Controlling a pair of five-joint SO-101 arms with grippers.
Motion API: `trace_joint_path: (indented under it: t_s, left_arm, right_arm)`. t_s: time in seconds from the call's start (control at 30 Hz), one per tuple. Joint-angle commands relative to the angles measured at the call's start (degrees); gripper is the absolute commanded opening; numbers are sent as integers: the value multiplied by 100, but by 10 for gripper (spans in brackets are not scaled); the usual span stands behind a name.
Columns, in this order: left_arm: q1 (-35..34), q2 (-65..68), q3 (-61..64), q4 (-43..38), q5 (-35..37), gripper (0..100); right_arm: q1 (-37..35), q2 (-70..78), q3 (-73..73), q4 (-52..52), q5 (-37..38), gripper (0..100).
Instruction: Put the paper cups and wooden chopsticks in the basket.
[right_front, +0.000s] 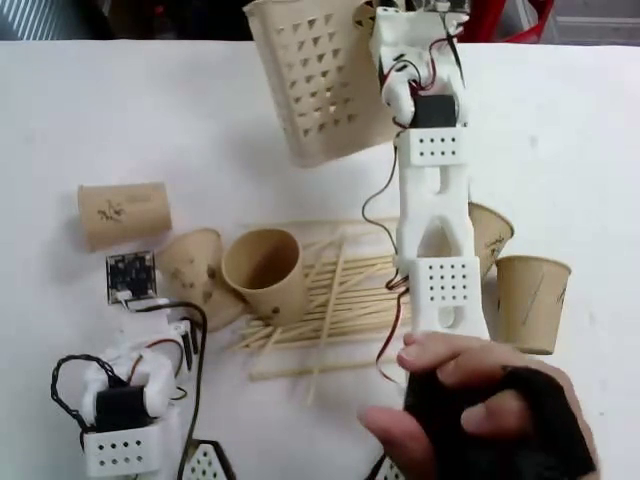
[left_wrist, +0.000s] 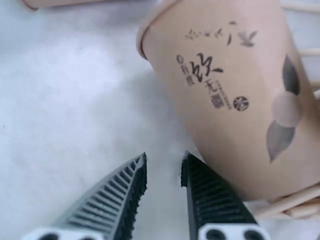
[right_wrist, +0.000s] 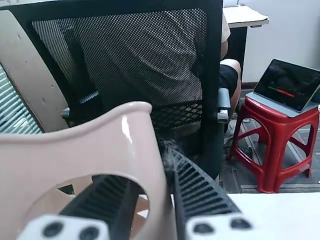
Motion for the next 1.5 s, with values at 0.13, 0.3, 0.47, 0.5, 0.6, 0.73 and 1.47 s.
trace_joint_path:
  t_s: [0.13, 0.3, 0.47, 0.5, 0.6, 0.73, 1.47]
  left_arm:
    - [31, 40, -18, 26, -18, 129]
    - [31, 40, -18, 26, -18, 129]
    - [31, 40, -18, 26, -18, 129]
    - [31, 40, -18, 26, -18, 129]
    - [31, 40, -18, 26, -18, 129]
    - [84, 40, -18, 26, 9, 129]
    - [-2149, 31, -1618, -1222, -3358, 132]
  right_arm:
    - [92, 215, -237, -338, -615, 16]
    - [145, 347, -308, 171, -607, 16]
    - [145, 259, -308, 690, -607, 16]
    - [119, 242, -308, 760, -607, 16]
    - [110, 154, -308, 963, -607, 16]
    - [127, 154, -308, 1033, -607, 16]
    - [154, -224, -308, 2360, -607, 16]
